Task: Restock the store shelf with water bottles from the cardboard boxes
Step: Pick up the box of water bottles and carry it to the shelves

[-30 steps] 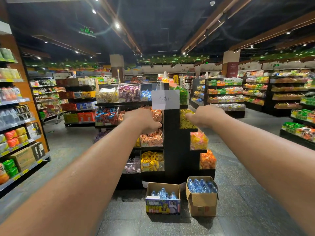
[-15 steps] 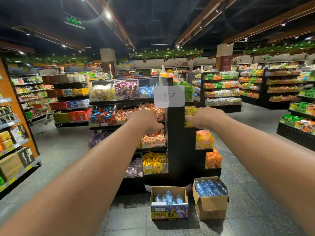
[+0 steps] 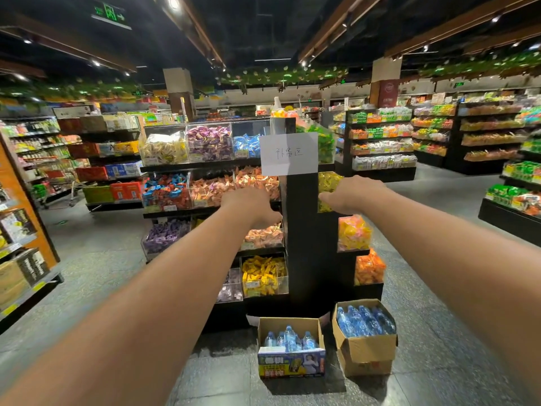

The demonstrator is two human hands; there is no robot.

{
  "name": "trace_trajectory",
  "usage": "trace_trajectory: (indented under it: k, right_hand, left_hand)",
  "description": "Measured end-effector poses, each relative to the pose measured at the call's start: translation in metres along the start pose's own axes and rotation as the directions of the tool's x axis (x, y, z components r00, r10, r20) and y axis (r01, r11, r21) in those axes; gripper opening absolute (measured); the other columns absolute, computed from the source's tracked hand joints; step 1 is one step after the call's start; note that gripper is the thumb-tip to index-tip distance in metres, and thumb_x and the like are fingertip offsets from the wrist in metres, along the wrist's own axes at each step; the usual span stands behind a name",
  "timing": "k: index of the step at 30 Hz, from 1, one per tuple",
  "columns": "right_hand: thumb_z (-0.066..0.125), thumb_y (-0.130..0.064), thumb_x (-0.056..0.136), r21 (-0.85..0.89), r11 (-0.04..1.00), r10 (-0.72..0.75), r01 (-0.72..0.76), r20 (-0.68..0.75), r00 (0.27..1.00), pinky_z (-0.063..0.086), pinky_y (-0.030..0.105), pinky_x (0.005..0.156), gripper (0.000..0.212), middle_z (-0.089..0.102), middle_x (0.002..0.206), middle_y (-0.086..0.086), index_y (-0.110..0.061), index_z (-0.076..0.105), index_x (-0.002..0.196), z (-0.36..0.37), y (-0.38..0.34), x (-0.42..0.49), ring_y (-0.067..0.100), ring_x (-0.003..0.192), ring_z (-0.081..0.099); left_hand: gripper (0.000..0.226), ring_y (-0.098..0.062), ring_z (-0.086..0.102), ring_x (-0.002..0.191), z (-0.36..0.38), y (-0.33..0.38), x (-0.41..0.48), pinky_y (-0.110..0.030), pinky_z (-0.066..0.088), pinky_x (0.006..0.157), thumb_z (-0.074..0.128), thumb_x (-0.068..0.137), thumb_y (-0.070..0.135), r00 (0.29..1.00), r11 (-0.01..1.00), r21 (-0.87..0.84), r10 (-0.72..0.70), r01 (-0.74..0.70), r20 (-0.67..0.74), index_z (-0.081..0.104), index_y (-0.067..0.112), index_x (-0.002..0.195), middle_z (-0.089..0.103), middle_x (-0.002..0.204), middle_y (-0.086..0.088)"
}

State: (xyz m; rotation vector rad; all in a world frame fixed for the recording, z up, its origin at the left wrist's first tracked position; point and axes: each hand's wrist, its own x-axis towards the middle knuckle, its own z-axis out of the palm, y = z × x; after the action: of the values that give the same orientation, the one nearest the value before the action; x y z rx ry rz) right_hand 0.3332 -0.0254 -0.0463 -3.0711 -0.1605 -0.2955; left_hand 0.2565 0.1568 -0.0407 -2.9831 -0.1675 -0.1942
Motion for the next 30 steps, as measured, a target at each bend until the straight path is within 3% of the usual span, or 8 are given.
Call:
trace_trajectory:
  k: [8, 13, 22, 30]
  right_hand:
    - [0.032, -0.06, 0.091, -0.008, 0.998, -0.067, 0.067, 0.022, 0.998, 0.043, 0.04, 0.078, 0.057, 0.058, 0.104, 0.005, -0.017, 0.057, 0.119, 0.005, 0.039, 0.067, 0.027, 0.102, 0.056]
    - [0.031, -0.056, 0.094, -0.033, 0.995, -0.096, 0.098, 0.061, 0.993, 0.044, 0.042, 0.09, 0.055, 0.059, 0.118, 0.006, -0.016, 0.055, 0.123, 0.014, 0.072, 0.102, 0.028, 0.11, 0.054]
    - [0.033, -0.056, 0.094, -0.038, 0.994, -0.096, 0.099, 0.068, 0.993, 0.041, 0.039, 0.087, 0.055, 0.057, 0.123, 0.007, -0.016, 0.054, 0.124, 0.034, 0.101, 0.156, 0.029, 0.114, 0.053]
    - [0.03, -0.057, 0.094, -0.052, 0.995, -0.087, 0.091, 0.072, 0.994, 0.04, 0.041, 0.09, 0.057, 0.056, 0.126, 0.007, -0.016, 0.054, 0.125, 0.049, 0.076, 0.195, 0.029, 0.116, 0.052]
  left_hand:
    - [0.049, -0.024, 0.055, 0.104, 0.001, 0.048, 0.069, -0.04, 0.042, 0.08, 0.044, 0.089, 0.057, 1.0, 1.0, -0.002, -0.027, 0.027, -0.001, 0.057, 0.017, 0.114, 0.059, 0.113, -0.003]
    - [0.049, -0.024, 0.054, 0.104, 0.01, 0.084, 0.11, -0.04, 0.047, 0.084, 0.045, 0.089, 0.056, 0.999, 0.999, -0.033, -0.037, 0.037, 0.026, 0.054, 0.017, 0.117, 0.058, 0.114, -0.003]
    - [0.048, -0.023, 0.055, 0.104, 0.027, 0.11, 0.163, -0.04, 0.048, 0.085, 0.043, 0.09, 0.055, 0.997, 0.998, -0.027, -0.059, 0.06, 0.052, 0.055, 0.017, 0.118, 0.058, 0.114, -0.003]
    - [0.049, -0.024, 0.055, 0.104, 0.042, 0.088, 0.214, -0.041, 0.049, 0.088, 0.043, 0.091, 0.054, 0.999, 0.999, -0.028, -0.021, 0.022, 0.024, 0.054, 0.017, 0.12, 0.058, 0.11, -0.002]
